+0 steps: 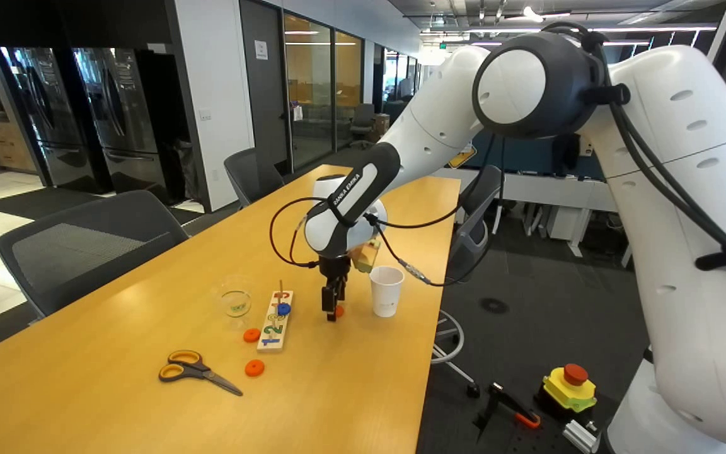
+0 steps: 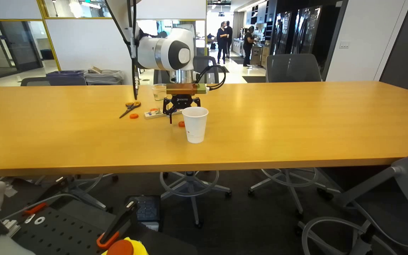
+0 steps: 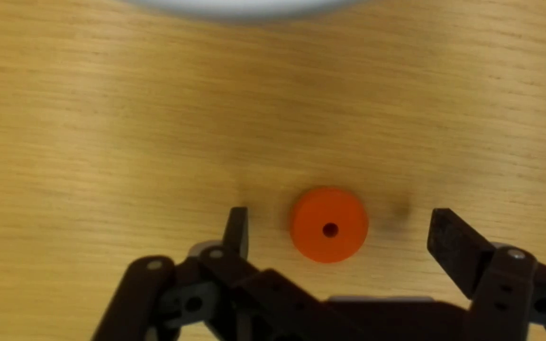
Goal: Put two round orange blocks in the white cup then put the blue round block in the clear cup, then put the last two round orange blocks
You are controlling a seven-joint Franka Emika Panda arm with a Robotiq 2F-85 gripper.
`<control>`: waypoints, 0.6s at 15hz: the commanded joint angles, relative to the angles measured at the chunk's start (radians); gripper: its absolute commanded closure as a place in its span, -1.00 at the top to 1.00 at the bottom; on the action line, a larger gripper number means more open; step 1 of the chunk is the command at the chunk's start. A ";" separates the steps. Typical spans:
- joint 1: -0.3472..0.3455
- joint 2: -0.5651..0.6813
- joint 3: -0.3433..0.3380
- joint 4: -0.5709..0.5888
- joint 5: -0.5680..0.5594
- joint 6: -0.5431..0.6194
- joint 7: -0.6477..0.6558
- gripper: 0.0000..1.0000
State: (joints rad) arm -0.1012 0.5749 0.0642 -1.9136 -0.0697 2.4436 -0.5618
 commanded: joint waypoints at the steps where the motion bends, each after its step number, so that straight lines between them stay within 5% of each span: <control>1: -0.025 0.012 0.031 0.025 0.023 -0.002 -0.012 0.36; 7: -0.022 0.004 0.024 0.020 0.016 0.002 0.013 -0.60; 9: -0.022 -0.011 0.023 0.011 0.020 0.000 0.028 -0.54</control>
State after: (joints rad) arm -0.1155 0.5758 0.0786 -1.9087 -0.0604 2.4436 -0.5559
